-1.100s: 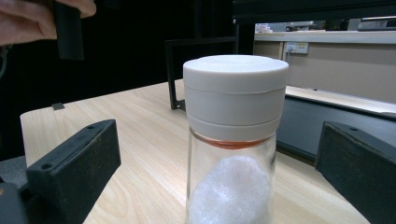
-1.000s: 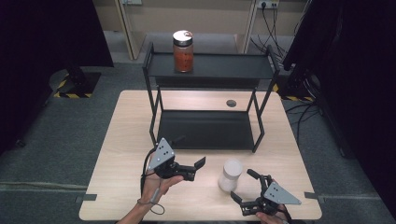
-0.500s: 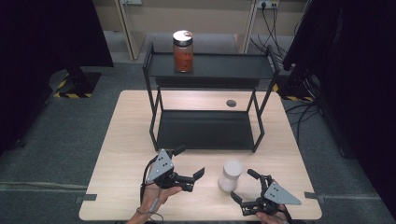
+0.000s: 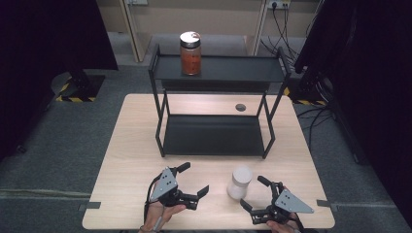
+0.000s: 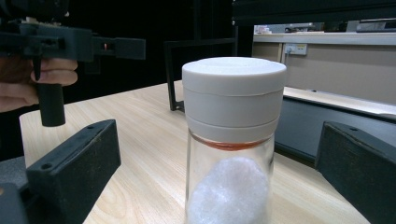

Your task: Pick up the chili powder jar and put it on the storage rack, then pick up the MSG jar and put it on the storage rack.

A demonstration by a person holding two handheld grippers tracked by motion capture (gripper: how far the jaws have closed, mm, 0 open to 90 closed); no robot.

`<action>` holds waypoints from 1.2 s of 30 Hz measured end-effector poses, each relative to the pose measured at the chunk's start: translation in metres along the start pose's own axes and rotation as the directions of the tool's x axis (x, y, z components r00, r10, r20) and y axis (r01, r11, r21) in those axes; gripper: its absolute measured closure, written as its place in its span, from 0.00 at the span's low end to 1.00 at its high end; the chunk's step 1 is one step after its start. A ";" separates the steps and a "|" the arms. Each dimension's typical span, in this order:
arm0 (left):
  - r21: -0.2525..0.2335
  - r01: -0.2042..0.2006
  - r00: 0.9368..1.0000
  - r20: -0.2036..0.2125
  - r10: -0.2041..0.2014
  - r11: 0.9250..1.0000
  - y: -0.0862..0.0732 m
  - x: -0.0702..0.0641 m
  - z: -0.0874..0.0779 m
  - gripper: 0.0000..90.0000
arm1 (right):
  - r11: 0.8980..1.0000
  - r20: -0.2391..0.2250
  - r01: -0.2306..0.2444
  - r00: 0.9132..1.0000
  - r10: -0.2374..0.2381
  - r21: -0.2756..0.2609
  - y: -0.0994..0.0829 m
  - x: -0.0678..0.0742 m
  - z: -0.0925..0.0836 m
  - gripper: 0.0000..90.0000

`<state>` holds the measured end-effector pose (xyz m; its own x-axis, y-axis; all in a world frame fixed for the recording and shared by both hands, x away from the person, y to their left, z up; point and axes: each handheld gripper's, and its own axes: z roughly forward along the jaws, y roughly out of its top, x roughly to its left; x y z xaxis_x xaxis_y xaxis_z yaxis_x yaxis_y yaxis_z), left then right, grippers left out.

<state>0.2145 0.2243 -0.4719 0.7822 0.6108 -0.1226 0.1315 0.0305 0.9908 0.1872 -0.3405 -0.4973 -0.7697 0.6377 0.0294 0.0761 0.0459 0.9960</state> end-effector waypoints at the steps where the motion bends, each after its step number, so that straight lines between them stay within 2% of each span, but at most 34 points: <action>1: -0.001 -0.006 1.000 -0.002 0.006 1.000 -0.002 -0.001 -0.001 0.00 | 1.000 0.001 0.000 1.000 0.000 0.000 0.000 0.000 0.000 0.00; 7: 0.001 -0.023 1.000 -0.010 0.023 1.000 -0.011 -0.005 -0.007 0.00 | 1.000 0.001 0.002 1.000 -0.002 -0.004 0.000 -0.001 -0.001 0.00; 15: 0.019 -0.020 1.000 -0.014 0.020 1.000 -0.023 -0.006 -0.010 0.00 | 1.000 0.002 0.006 1.000 -0.006 -0.017 0.000 -0.001 -0.004 0.00; 23: 0.008 -0.044 0.999 -0.027 0.044 0.999 -0.026 -0.005 -0.011 0.00 | 1.000 0.002 -0.001 1.000 0.001 -0.019 -0.001 -0.002 -0.005 0.00; 36: 0.017 -0.026 0.999 -0.019 0.027 1.000 -0.028 -0.004 -0.009 0.00 | 1.000 0.017 0.000 1.000 0.001 -0.012 0.000 -0.002 -0.004 0.00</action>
<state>0.2022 0.2282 -0.4987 0.7740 0.6260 -0.0952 0.1213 0.0010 0.9926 0.1860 -0.3453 -0.4974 -0.7591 0.6504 0.0287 0.0690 0.0365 0.9969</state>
